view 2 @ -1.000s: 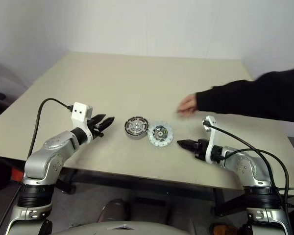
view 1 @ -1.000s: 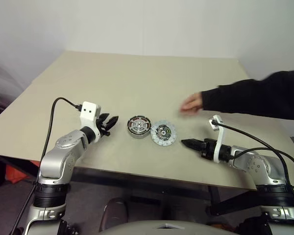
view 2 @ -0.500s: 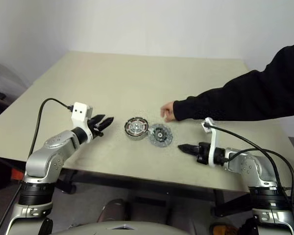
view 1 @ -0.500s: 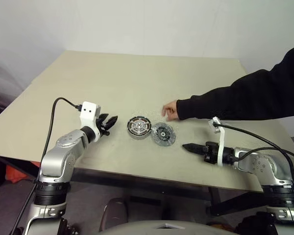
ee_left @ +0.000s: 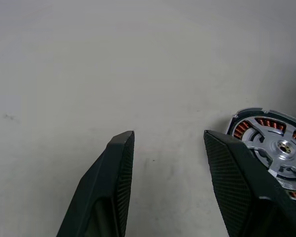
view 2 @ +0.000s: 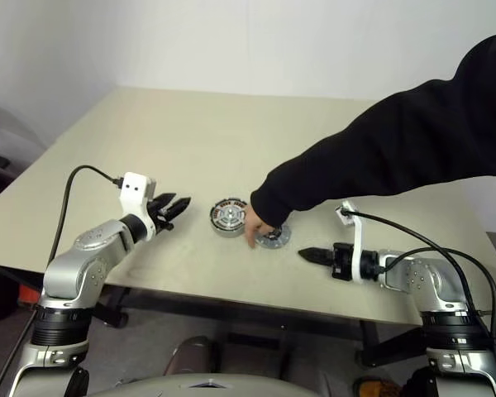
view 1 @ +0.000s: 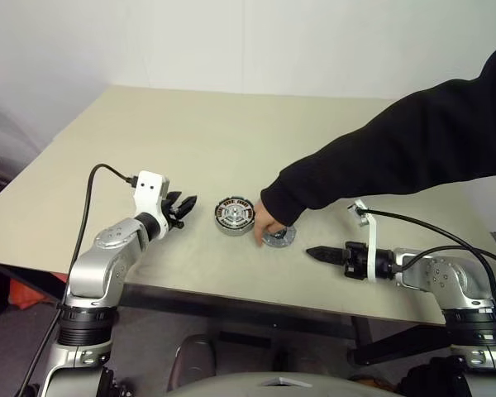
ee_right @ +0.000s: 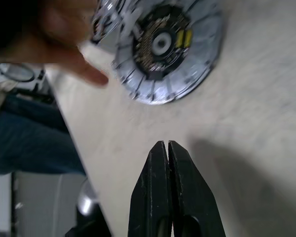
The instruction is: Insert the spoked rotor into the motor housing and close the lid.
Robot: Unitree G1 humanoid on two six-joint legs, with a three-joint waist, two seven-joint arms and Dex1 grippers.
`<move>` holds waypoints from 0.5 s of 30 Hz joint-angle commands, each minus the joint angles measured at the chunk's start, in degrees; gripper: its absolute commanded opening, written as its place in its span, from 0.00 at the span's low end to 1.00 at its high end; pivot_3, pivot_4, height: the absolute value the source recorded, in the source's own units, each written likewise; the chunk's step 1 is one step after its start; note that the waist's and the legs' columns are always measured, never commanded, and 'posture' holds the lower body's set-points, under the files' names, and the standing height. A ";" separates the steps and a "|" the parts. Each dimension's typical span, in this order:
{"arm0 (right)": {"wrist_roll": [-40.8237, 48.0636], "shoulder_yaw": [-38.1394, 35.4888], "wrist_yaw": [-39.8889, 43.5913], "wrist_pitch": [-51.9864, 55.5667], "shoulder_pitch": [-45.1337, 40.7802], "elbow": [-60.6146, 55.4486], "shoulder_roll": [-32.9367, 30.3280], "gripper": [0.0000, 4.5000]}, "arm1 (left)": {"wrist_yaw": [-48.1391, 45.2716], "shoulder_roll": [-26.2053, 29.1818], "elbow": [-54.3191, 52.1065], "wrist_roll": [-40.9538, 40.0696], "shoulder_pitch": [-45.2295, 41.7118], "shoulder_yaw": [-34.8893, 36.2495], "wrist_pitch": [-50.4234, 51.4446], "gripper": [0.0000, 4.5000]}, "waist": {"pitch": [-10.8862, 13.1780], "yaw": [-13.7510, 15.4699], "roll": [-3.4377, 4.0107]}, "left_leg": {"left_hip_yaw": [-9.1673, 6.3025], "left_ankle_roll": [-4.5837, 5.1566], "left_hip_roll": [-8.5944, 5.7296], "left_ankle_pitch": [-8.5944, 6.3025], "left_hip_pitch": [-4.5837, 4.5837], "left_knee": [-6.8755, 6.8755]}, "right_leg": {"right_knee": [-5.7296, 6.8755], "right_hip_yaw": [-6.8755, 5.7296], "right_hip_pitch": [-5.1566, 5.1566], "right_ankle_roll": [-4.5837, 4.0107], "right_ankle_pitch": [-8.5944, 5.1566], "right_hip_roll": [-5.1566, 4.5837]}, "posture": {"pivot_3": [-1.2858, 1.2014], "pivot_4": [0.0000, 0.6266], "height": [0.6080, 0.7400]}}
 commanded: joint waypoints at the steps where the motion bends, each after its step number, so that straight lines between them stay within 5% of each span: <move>1: 1.49 1.20 0.87 2.13 0.87 0.21 0.80 0.01 | 0.08 0.57 -1.22 0.36 -0.79 0.02 -0.17 0.53 | -0.04 -0.01 -0.03 | 0.00 0.00 0.00 0.00 0.00 0.00 | 0.00 0.00 0.00 0.00 0.00 0.00 | 0.52 0.00 1.00; 15: 0.92 1.82 3.27 1.61 1.21 0.79 1.13 0.01 | -0.03 1.37 -1.08 0.24 -1.37 -0.26 1.16 0.53 | -0.32 -0.09 -0.32 | -0.01 0.05 0.02 -0.04 0.39 -0.05 | -0.02 0.00 0.33 0.01 -0.01 0.01 | 0.52 0.00 1.00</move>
